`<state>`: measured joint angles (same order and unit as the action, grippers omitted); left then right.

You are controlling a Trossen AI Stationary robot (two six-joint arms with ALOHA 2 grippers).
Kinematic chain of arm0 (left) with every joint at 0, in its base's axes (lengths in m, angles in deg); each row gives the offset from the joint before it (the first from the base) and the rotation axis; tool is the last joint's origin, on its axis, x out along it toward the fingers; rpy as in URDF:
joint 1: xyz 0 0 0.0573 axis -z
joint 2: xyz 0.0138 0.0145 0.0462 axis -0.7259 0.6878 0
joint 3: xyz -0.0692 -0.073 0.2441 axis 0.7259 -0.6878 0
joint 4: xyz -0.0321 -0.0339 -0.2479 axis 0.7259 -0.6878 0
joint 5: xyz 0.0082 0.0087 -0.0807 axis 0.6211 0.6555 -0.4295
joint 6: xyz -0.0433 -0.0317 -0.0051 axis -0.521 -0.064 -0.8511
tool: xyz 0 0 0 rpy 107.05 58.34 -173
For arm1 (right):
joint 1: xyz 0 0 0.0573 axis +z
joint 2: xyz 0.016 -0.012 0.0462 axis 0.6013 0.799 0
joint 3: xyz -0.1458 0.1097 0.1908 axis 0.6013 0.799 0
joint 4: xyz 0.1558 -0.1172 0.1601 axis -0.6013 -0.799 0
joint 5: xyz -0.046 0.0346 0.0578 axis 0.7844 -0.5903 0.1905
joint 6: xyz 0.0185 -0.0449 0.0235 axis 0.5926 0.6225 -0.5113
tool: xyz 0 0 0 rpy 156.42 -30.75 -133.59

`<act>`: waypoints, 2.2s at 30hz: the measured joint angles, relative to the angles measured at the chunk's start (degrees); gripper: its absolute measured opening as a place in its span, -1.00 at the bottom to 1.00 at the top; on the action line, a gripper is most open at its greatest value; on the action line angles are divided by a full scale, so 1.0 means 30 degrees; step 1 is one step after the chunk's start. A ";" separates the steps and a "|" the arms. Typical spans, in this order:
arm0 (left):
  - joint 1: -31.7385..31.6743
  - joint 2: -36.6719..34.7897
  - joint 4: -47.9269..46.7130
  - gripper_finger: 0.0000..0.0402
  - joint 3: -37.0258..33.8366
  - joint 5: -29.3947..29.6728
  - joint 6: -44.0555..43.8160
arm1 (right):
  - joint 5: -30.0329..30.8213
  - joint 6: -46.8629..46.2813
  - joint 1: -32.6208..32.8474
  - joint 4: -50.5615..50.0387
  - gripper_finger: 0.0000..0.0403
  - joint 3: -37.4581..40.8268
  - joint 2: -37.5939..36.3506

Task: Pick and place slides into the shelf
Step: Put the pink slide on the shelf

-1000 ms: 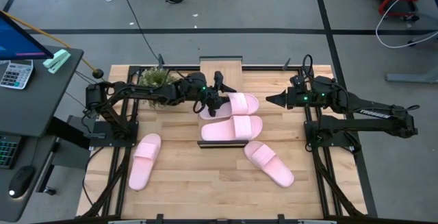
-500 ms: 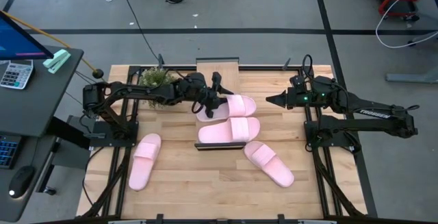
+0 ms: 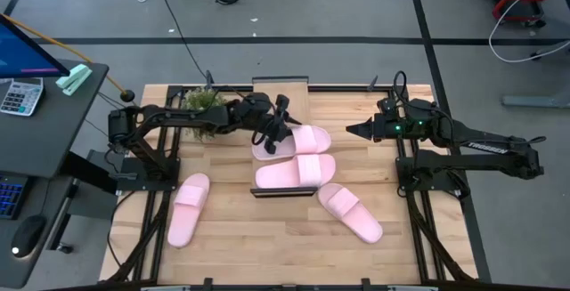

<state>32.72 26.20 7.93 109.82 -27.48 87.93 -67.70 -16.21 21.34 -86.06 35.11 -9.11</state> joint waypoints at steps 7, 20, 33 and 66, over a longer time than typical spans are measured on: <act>-0.0011 0.0034 -0.2082 -0.34 0.1452 -0.0529 -0.0005 | 0.0009 0.0089 -0.0005 -0.0002 -0.40 0.0000 0.0000; -0.0007 0.0006 -0.3641 -0.28 0.1752 -0.0801 -0.0131 | 0.0007 0.0182 -0.0002 0.0000 -0.40 0.0000 0.0005; 0.0197 -0.0025 -0.3505 -0.26 0.1774 -0.1448 -0.1056 | 0.0007 0.0192 0.0000 -0.0002 -0.40 0.0000 0.0002; -0.0050 -0.0064 -0.6684 -0.19 0.2972 -0.3579 -0.4458 | -0.0168 0.0430 -0.0007 -0.0015 -0.40 0.0000 0.0007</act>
<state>32.57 26.01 -12.13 118.73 -38.22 74.56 -68.20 -14.92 21.32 -86.10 35.11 -9.09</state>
